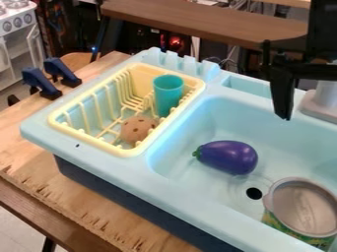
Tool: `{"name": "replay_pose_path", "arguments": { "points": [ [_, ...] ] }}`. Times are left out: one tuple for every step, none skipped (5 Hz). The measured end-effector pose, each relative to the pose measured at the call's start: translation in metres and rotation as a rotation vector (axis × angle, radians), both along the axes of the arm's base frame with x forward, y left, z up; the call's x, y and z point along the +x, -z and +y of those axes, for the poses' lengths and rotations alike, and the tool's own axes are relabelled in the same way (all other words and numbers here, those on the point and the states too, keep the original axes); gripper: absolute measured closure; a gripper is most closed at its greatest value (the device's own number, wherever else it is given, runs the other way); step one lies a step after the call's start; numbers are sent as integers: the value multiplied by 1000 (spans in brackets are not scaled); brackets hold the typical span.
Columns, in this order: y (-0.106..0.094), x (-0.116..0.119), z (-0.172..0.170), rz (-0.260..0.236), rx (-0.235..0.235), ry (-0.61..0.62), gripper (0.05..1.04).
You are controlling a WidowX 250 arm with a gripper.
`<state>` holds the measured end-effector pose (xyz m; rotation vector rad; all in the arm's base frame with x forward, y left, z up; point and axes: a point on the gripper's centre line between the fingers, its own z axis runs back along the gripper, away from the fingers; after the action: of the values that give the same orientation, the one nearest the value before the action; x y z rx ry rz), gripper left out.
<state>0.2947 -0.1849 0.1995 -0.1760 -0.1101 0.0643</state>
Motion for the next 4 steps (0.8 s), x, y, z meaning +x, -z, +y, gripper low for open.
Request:
{"name": "replay_pose_path", "arguments": {
  "points": [
    [14,-1,2,34,25,-6,81],
    [18,-2,20,-31,106,-91,81],
    [13,-4,31,-32,143,-153,81],
    [20,-4,42,-41,184,-257,81]
  ]
}}
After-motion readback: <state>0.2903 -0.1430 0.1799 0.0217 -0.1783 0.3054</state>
